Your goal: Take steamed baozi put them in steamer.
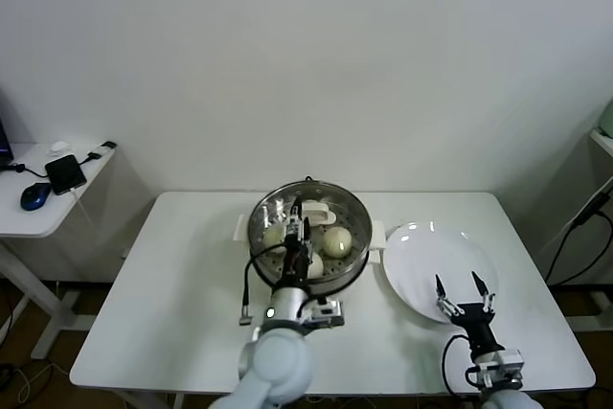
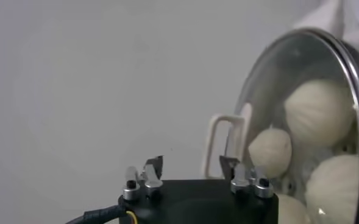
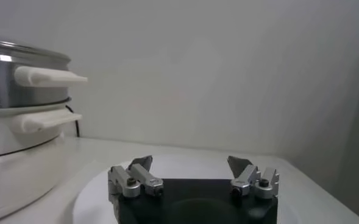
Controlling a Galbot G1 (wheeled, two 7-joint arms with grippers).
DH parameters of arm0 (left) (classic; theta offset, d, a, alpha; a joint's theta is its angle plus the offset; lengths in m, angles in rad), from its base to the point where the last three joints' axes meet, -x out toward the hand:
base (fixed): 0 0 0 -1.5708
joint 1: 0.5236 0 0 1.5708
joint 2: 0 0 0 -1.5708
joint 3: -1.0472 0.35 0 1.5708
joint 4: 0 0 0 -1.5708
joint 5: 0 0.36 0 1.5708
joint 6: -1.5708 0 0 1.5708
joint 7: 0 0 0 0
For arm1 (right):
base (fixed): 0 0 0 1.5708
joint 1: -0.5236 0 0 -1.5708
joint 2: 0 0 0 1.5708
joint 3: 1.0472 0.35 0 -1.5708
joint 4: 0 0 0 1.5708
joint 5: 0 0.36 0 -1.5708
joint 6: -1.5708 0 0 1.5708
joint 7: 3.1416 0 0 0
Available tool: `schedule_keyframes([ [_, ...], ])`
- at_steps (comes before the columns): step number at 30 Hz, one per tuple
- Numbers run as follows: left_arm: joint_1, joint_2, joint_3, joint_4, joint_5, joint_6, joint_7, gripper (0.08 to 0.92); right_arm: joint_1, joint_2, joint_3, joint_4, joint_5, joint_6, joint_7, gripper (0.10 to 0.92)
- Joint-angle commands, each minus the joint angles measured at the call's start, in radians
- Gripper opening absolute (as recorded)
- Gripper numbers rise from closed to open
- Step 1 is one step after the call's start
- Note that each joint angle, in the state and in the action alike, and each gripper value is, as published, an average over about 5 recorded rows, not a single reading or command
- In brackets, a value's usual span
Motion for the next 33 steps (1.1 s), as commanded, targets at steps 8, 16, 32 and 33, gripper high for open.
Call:
schedule_keyframes([
  [8, 0.117, 0.07, -0.171, -0.21, -0.655, -0.265, -0.186, 0.814, -0.009, -0.057, -0.072, 0.019, 0.03, 0.082, 0.051, 0.823],
  [16, 0.29, 0.113, -0.602, -0.244, -1.355, -0.487, -0.185, 0.823, -0.004, -0.064, -0.109, 0.02, 0.03, 0.076, 0.073, 0.823],
  [32, 0.424, 0.181, -0.682, 0.225, -1.696, -0.807, -0.147, 0.823, 0.003, -0.064, -0.107, 0.009, 0.083, -0.005, 0.108, 0.823],
  [33, 0.423, 0.174, -0.679, 0.236, -1.692, -0.817, -0.146, 0.823, 0.003, -0.064, -0.107, 0.011, 0.084, -0.005, 0.109, 0.823],
])
